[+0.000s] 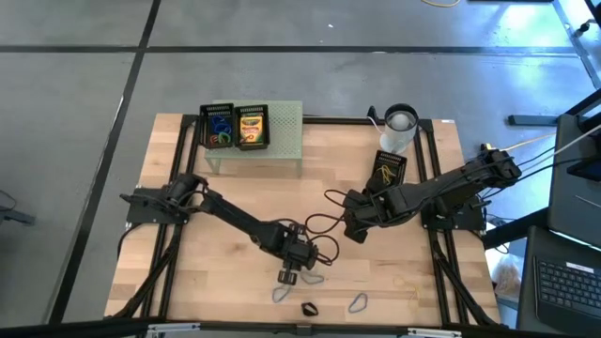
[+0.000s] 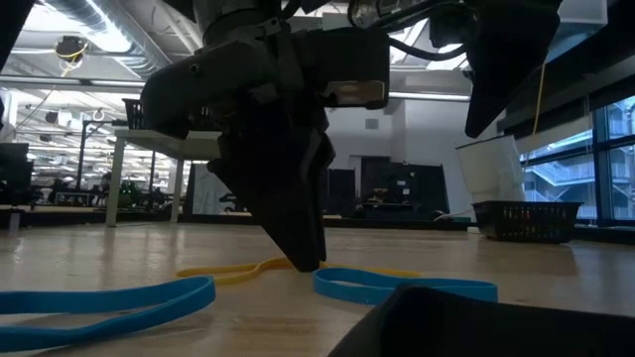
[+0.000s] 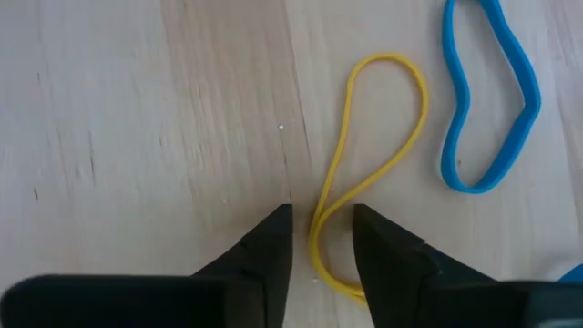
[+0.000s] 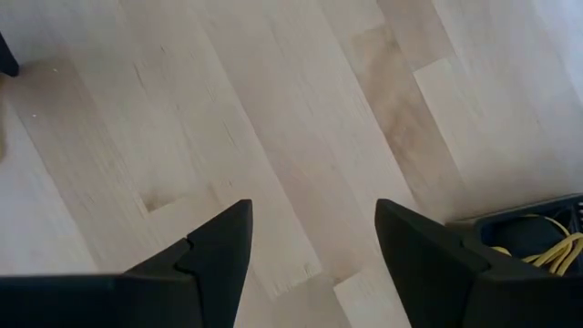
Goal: Pick & Place Office Desk Supplies
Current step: Put the yellow rubber band into the black bin
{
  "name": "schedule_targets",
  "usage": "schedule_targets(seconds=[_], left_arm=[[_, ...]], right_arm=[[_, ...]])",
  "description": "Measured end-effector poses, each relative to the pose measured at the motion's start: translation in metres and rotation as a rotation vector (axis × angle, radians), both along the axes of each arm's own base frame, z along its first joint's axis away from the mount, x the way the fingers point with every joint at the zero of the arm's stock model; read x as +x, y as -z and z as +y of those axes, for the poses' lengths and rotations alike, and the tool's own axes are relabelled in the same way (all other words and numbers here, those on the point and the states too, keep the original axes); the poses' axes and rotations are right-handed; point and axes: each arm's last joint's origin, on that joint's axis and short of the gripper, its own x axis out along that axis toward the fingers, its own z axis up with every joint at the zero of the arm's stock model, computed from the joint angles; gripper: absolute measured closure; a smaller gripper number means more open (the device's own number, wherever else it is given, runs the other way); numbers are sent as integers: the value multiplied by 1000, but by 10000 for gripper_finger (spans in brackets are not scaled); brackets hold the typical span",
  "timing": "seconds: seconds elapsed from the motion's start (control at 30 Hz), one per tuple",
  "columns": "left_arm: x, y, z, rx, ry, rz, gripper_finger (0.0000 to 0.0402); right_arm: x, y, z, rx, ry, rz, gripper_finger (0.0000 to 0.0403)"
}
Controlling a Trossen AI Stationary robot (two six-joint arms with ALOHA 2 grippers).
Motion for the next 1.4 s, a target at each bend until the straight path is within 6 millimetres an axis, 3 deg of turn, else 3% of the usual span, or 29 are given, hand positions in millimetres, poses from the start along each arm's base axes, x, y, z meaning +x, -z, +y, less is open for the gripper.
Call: schedule_targets(seconds=[0.43, 0.73, 1.1, 1.4], left_arm=[[-3, 2, 2, -7, -3, -20, 395], [-8, -15, 5, 32, 9, -47, 399], [-14, -64, 6, -7, 7, -179, 399], [-35, -119, -3, -46, 35, -320, 399]], right_arm=[[1, 0, 0, 2, 0, -7, 169], [2, -1, 1, 9, 6, -25, 169], [10, -3, 3, 44, 24, -113, 169], [19, -8, 7, -23, -5, -238, 169]])
